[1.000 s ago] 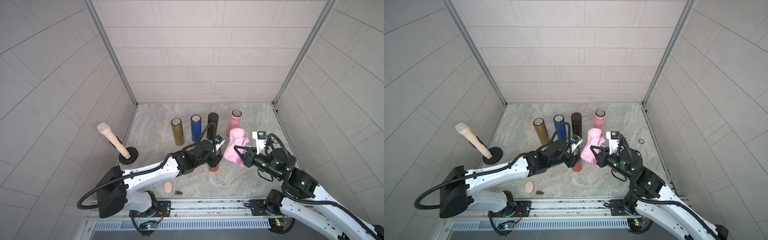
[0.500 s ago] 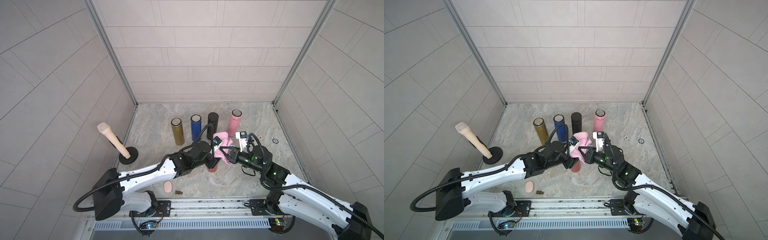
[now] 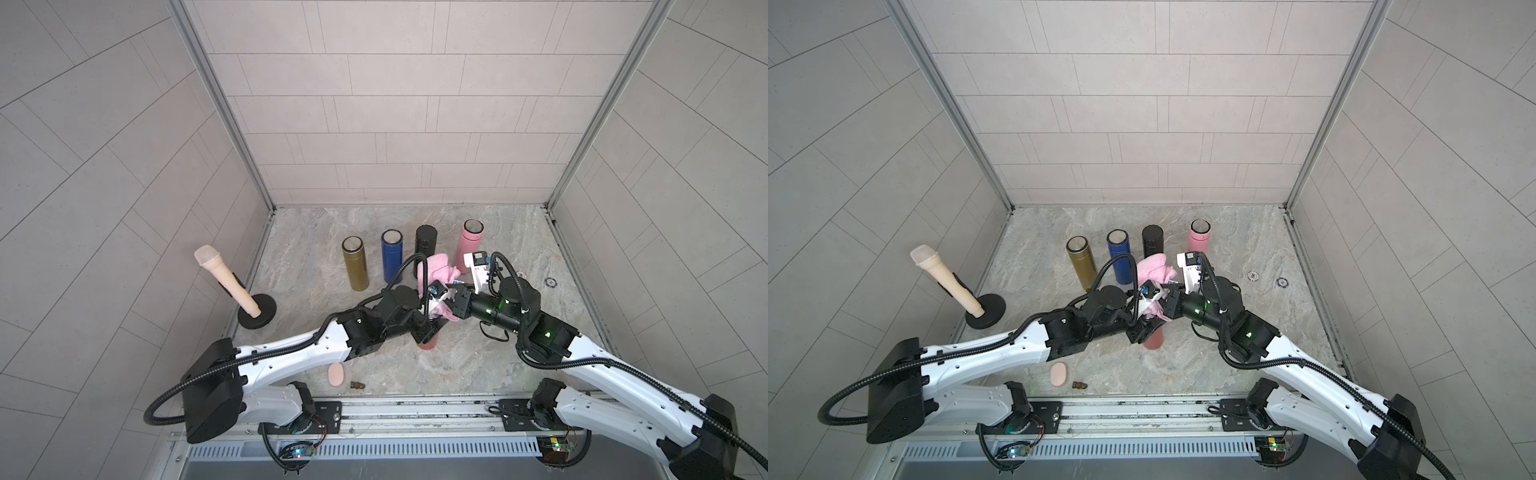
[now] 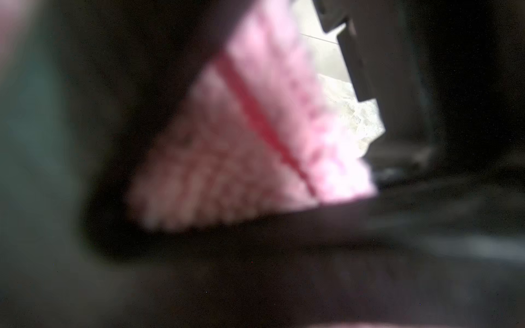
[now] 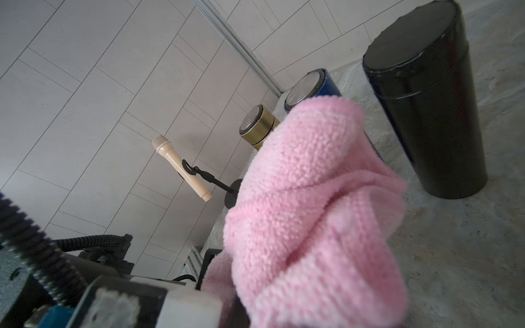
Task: Wipe the surface of the thermos
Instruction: Wipe the dirt from the surface of the thermos.
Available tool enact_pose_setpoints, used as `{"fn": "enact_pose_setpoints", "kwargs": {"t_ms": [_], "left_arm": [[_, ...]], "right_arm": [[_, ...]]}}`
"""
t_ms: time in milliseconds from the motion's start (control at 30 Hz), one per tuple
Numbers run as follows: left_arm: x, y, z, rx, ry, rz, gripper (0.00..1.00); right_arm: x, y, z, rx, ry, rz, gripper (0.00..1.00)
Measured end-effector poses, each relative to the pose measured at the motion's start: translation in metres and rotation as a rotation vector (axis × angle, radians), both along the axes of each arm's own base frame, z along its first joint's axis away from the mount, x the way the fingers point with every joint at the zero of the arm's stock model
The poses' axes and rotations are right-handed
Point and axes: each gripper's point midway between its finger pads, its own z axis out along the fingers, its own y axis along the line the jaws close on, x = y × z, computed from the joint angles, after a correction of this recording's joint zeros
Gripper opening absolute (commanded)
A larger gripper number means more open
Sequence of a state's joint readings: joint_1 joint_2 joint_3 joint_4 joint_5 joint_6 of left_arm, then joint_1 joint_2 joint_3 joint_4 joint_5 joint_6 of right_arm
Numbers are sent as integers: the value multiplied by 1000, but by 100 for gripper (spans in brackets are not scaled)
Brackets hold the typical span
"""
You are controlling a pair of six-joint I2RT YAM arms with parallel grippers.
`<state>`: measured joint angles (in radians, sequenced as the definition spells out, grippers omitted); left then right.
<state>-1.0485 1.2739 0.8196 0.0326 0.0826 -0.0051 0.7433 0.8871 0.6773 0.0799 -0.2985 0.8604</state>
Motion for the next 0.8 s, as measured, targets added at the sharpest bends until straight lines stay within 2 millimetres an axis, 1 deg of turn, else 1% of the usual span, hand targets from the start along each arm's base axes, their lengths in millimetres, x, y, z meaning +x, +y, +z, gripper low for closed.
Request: {"fn": "enact_pose_setpoints", "kwargs": {"t_ms": [167,267,300,333,367,400,433,467,533,633,767,800], "left_arm": [[-3,1,-9,4,10,-6,87],[-4,1,-10,-4,8,-6,86],[-3,1,-10,-9,7,-4,84],[-3,0,-10,-15,6,-1,76],[-2,0,-9,-21,1,3,70],[-1,0,-9,-30,-3,7,67],[0,0,-9,-39,-1,15,58],[0,0,-8,-45,-6,15,53],[1,-2,-8,-52,-7,17,41],[2,-4,-8,-58,-9,17,28],[3,-5,-8,-60,-11,17,18],[3,-5,-9,-60,-12,18,18]], "right_arm": [[-2,-2,-2,-8,2,2,0],[-3,-2,-3,-10,2,3,0],[-3,-2,-3,-10,1,5,0],[-3,-2,-3,-10,2,7,0],[-4,-1,-3,-9,3,11,0],[-5,-1,-3,-9,4,17,0],[-5,0,-4,-9,7,21,0],[-5,1,-4,-10,10,25,0],[-7,2,-6,-10,23,34,0],[-11,0,-10,-8,39,38,0],[-25,-11,-11,-2,53,42,0],[-30,-16,-10,0,58,42,0]]}}
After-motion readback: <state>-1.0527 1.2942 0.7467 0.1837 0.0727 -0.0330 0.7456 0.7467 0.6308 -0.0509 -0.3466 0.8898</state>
